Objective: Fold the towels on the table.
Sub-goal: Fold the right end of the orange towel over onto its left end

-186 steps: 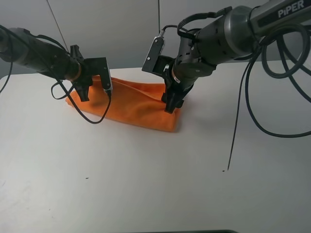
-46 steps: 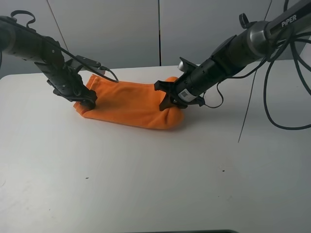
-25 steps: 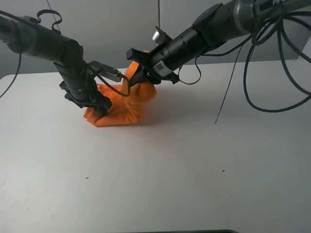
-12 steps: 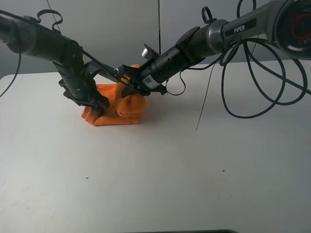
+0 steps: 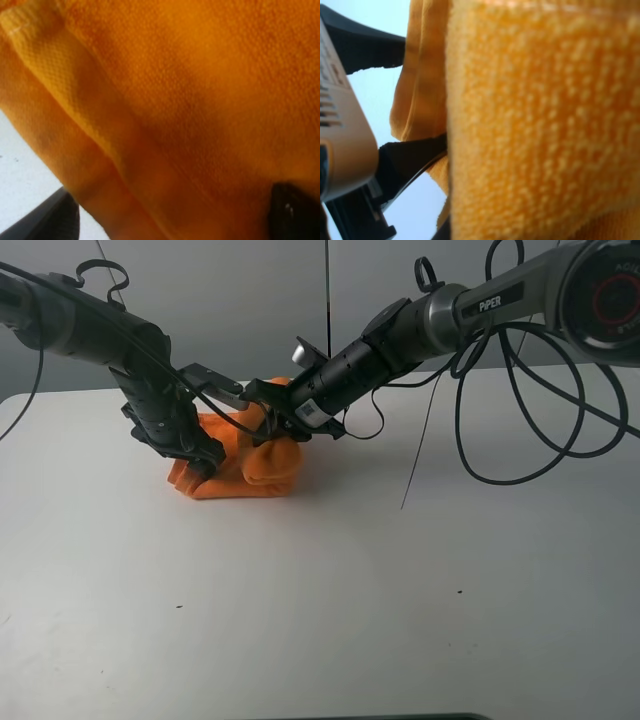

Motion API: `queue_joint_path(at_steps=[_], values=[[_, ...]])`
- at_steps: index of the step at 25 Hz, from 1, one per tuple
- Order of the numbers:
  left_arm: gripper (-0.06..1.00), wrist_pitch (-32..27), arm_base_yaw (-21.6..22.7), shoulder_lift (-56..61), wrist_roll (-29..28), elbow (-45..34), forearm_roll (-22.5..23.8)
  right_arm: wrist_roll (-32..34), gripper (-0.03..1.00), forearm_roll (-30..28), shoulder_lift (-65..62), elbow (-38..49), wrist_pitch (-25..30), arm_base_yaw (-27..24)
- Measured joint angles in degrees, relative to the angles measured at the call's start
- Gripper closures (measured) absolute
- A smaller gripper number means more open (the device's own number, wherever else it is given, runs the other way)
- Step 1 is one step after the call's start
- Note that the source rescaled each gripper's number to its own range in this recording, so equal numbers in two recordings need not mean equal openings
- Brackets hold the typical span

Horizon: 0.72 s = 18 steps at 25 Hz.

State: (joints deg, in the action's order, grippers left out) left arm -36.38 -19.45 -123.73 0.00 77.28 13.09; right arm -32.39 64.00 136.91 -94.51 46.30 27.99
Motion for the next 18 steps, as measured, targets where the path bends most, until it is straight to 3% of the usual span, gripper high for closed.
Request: queue_joint_path(at_steps=[18], values=[[-0.04, -1.6, 0.4, 5.3, 0.0, 0.0, 1.1, 0.0, 0.87, -0.7, 0.0, 0.0, 0.1, 0.0]])
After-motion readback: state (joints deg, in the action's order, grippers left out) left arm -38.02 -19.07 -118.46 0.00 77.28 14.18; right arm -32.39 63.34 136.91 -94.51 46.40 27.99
